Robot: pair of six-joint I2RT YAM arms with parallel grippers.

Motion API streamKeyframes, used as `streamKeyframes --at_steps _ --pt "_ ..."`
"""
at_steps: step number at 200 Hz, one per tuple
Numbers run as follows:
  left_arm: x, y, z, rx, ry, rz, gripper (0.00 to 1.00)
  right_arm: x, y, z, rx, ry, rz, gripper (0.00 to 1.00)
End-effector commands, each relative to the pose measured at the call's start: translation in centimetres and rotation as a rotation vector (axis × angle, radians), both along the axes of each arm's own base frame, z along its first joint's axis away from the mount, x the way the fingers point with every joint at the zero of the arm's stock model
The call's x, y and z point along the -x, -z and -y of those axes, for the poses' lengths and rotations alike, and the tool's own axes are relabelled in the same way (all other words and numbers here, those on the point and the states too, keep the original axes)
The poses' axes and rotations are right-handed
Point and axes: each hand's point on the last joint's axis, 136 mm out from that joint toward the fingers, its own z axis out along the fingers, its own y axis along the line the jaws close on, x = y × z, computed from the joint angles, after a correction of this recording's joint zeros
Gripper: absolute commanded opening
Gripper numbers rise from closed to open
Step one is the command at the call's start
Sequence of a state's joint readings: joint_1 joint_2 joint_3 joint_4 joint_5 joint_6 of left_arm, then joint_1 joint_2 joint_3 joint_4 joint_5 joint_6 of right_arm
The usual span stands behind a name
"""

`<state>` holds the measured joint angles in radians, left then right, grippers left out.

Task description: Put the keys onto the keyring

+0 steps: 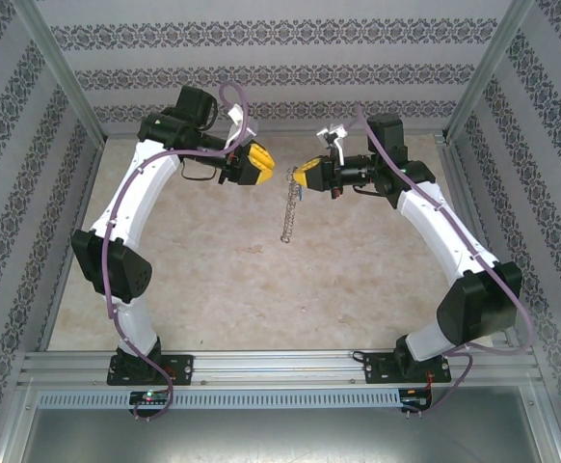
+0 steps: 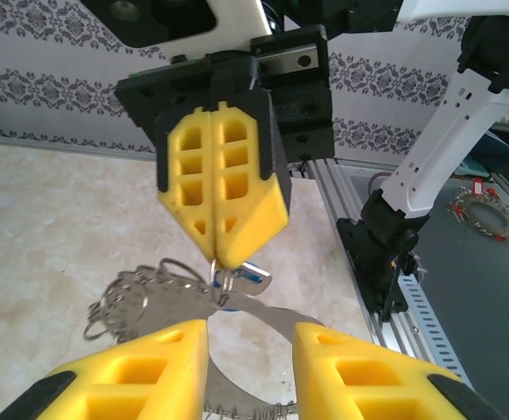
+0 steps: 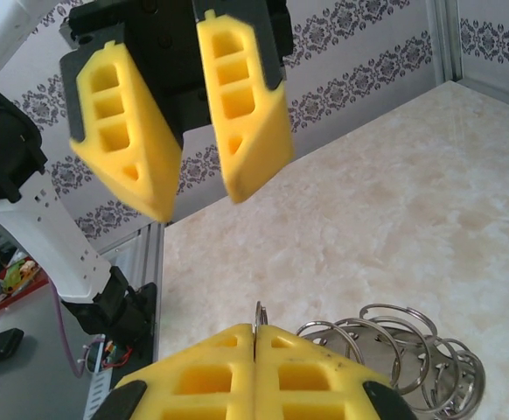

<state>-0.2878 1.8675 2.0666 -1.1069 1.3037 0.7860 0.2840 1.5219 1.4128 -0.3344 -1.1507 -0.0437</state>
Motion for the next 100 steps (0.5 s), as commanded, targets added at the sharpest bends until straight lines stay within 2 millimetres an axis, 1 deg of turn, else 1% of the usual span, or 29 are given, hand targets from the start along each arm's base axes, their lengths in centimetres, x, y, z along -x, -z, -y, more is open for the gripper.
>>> streamKeyframes --at_steps 1,48,78,100 --pt "0.9 0.0 0.7 -0.002 0.039 0.006 0.32 0.7 -1.3 -0.7 -0.020 -0.058 0.051 0.00" --pt "1.1 1.1 1.5 -0.033 0.059 -0.011 0.32 0.8 -1.1 -1.3 -0.013 -0.074 0.046 0.00" --pt "0.8 2.2 1.9 -0.071 0.054 -0.022 0.32 0.9 -0.9 -1.4 -0.010 -0.079 0.043 0.00" --pt "0.8 2.6 2.2 -0.081 0.061 -0.032 0.32 0.9 -0.8 -1.5 -0.008 -0.082 0.040 0.00"
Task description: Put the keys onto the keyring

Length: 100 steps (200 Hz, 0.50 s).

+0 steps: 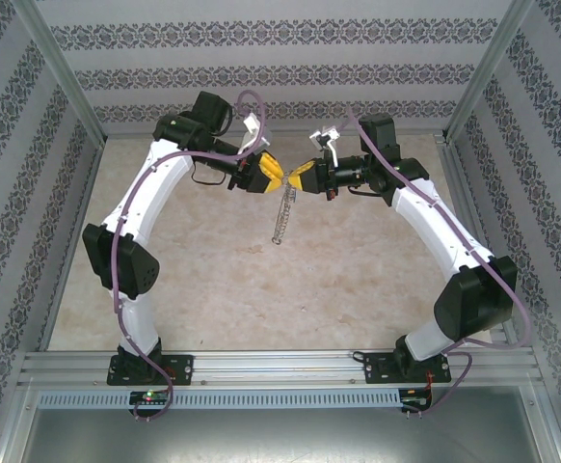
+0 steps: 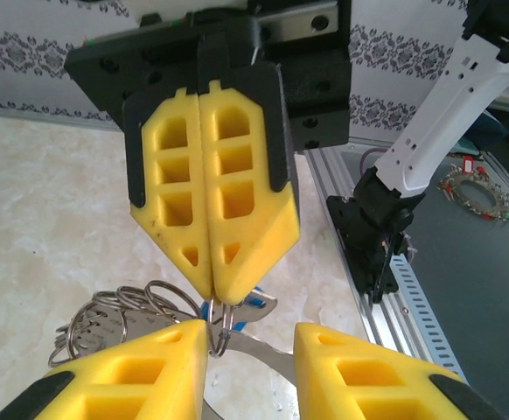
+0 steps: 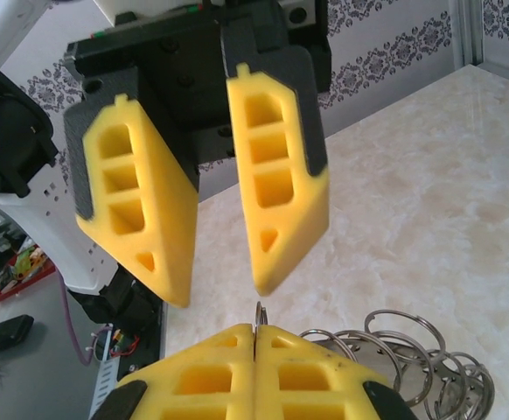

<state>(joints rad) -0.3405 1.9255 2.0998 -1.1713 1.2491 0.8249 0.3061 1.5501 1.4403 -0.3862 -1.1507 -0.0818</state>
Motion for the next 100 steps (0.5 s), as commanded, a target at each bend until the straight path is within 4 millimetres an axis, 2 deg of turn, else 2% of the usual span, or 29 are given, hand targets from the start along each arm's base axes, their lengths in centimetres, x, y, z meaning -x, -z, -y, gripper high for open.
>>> streamKeyframes --at_steps 1,65,100 --pt "0.50 0.20 0.41 -0.013 0.025 0.002 0.32 0.64 -1.42 -0.73 -0.026 -0.052 0.052 0.00" --pt "0.60 0.62 0.97 -0.020 0.038 -0.005 0.31 0.78 -1.05 -1.05 -0.020 -0.061 0.047 0.00" --pt "0.67 0.99 1.06 -0.032 0.042 -0.011 0.25 0.79 -1.10 -1.10 -0.018 -0.060 0.051 0.00"
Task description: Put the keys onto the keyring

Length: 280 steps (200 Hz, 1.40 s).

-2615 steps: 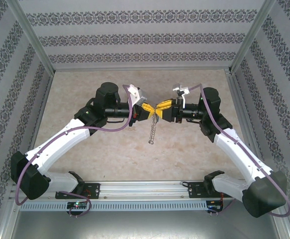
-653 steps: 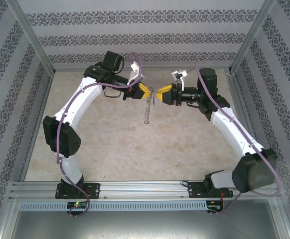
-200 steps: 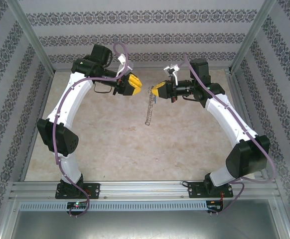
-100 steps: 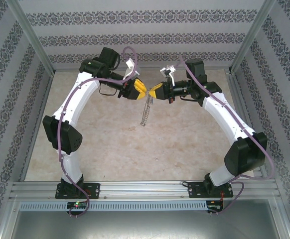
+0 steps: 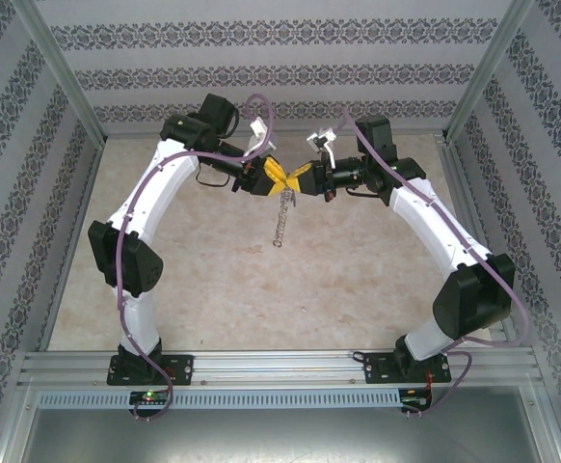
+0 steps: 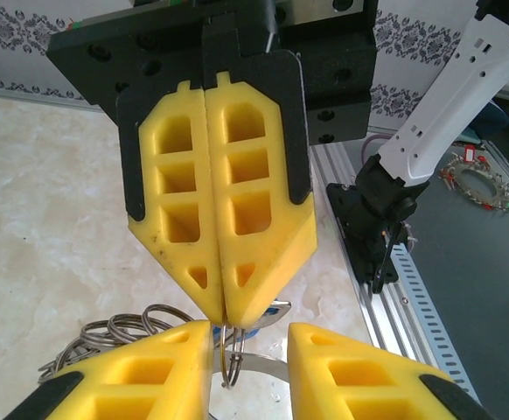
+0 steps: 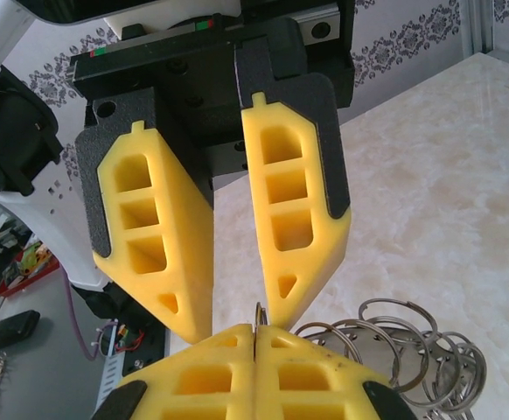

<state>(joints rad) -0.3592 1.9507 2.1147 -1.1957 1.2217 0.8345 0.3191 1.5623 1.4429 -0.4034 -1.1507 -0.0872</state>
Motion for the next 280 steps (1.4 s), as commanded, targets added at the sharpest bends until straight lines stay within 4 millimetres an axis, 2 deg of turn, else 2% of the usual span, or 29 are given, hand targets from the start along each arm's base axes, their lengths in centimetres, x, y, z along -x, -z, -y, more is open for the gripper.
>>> streamKeyframes --at_steps 1,56,113,245,262,280 --pt "0.7 -0.1 0.4 0.000 0.031 0.004 0.25 0.6 -1.6 -0.7 -0.027 -0.047 0.070 0.00" --pt "0.5 1.1 0.7 -0.038 0.042 -0.019 0.21 0.4 -1.6 -0.7 -0.024 -0.043 0.070 0.00" --pt "0.5 1.1 0.8 -0.028 0.047 -0.018 0.00 0.5 -1.5 -0.7 -0.023 -0.043 0.068 0.00" --pt "0.0 0.3 1.2 0.018 0.047 -0.001 0.00 -0.3 -1.6 -0.4 -0.013 -0.005 0.075 0.00" --pt "0.0 0.3 1.2 0.019 0.043 0.002 0.00 -0.6 -1.6 -0.2 -0.011 0.014 0.077 0.24" --pt "-0.1 0.2 1.3 0.022 0.039 0.006 0.00 -0.8 -2.1 0.3 -0.016 0.038 0.084 0.40"
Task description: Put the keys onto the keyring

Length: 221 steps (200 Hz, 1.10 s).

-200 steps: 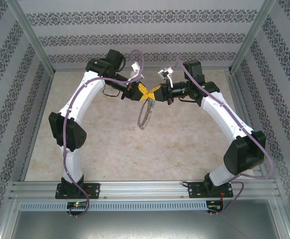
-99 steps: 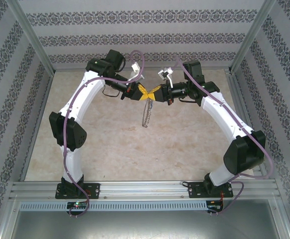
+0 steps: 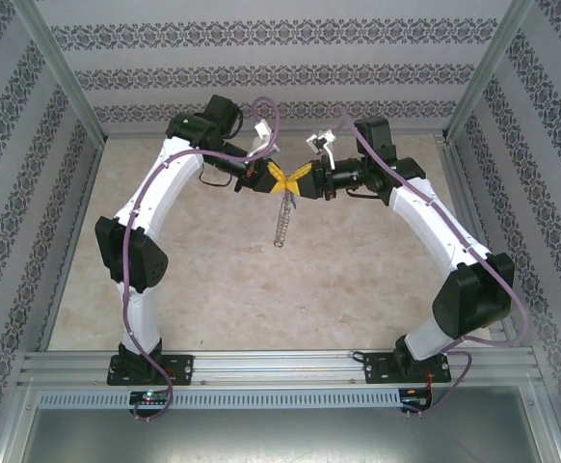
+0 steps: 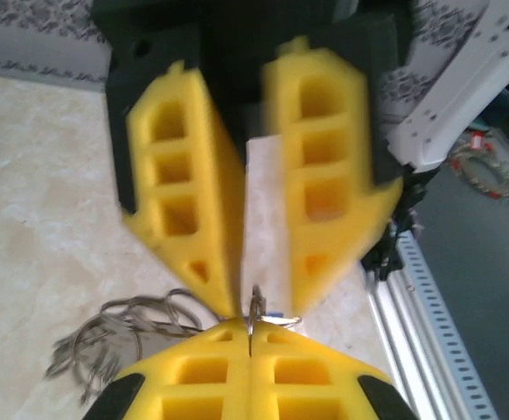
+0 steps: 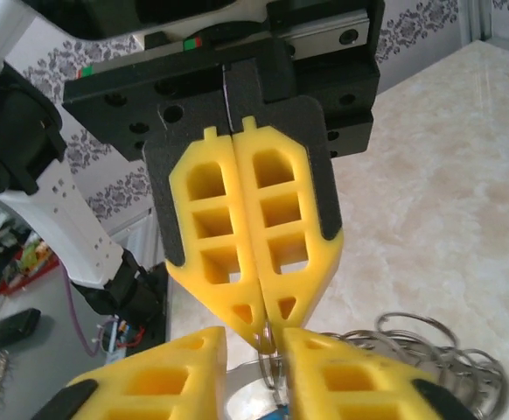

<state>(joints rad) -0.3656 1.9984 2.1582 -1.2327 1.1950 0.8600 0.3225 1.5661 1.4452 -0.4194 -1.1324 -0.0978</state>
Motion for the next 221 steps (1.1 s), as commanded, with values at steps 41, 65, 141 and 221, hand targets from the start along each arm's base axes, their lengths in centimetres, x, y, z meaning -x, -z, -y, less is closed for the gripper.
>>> streamKeyframes --at_steps 41,65,141,221 --pt "0.4 -1.2 1.0 0.061 0.025 0.018 0.00 -0.2 -2.7 2.1 -0.031 0.091 0.090 0.47" --pt "0.4 -1.5 0.9 0.068 0.019 0.022 0.00 0.1 -2.0 3.2 -0.035 0.154 0.073 0.49" --pt "0.3 -2.5 0.8 0.109 0.016 0.020 0.00 1.2 1.3 2.5 -0.057 0.172 -0.001 0.46" --pt "0.7 -3.1 0.9 0.127 0.024 0.020 0.00 -0.5 2.0 1.1 -0.067 0.147 -0.027 0.14"
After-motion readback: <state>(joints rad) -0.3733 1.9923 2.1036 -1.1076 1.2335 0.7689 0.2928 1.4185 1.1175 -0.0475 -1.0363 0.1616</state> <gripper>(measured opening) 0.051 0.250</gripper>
